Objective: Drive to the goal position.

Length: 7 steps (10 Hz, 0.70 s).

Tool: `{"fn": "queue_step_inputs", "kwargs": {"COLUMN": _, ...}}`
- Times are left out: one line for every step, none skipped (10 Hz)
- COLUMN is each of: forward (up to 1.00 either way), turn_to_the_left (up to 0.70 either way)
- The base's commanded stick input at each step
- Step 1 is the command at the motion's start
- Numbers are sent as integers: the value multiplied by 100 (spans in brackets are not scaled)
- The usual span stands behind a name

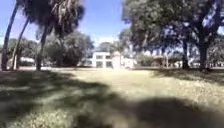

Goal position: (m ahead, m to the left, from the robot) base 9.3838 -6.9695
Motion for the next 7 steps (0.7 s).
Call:
{"fn": "queue_step_inputs", "kwargs": {"forward": 70, "turn_to_the_left": 0}}
{"fn": "queue_step_inputs", "kwargs": {"forward": 70, "turn_to_the_left": 0}}
{"fn": "queue_step_inputs", "kwargs": {"forward": 70, "turn_to_the_left": 0}}
{"fn": "queue_step_inputs", "kwargs": {"forward": 70, "turn_to_the_left": 0}}
{"fn": "queue_step_inputs", "kwargs": {"forward": 70, "turn_to_the_left": 0}}
{"fn": "queue_step_inputs", "kwargs": {"forward": 70, "turn_to_the_left": 0}}
{"fn": "queue_step_inputs", "kwargs": {"forward": 70, "turn_to_the_left": 0}}
